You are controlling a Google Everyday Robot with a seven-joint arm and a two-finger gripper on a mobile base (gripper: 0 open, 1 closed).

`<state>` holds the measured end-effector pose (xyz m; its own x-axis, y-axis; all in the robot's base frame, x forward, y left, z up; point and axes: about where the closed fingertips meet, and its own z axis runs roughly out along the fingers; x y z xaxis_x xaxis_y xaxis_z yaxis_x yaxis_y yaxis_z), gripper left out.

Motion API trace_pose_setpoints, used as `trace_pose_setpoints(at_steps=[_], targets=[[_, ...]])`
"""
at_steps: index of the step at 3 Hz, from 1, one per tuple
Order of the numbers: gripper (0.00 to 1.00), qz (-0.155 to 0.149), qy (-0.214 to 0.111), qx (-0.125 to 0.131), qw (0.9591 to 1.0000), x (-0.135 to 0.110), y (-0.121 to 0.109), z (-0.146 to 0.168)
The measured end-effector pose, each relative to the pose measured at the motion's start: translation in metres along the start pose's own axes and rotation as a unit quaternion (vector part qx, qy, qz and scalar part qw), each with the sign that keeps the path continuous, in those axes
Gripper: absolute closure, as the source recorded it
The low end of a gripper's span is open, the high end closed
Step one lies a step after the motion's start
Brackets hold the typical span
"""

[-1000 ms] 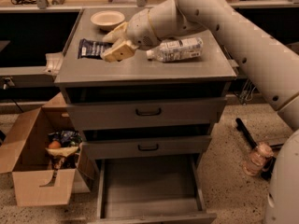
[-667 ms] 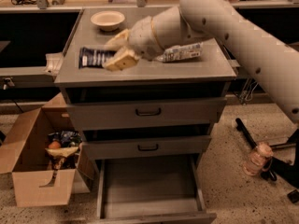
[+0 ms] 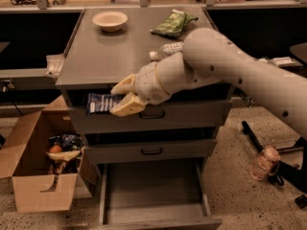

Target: Place rxbar blueberry into bottom drawer

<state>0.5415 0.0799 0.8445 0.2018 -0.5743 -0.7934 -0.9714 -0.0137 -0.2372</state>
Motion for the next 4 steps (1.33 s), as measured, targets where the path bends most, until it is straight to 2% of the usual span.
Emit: trace_pose_setpoints(at_steps=[1, 2, 3, 4], targets=[[1.00, 0.058, 0.033, -0.003, 0.9978, 0.067, 0.043, 0.009], [1.00, 0.058, 0.033, -0.003, 0.9978, 0.067, 0.043, 0.009], [1.00, 0.094, 0.045, -0.001, 0.9946, 0.103, 0.057, 0.020], [1.00, 0.157, 0.054, -0.001, 0.9861, 0.163, 0.088, 0.041]])
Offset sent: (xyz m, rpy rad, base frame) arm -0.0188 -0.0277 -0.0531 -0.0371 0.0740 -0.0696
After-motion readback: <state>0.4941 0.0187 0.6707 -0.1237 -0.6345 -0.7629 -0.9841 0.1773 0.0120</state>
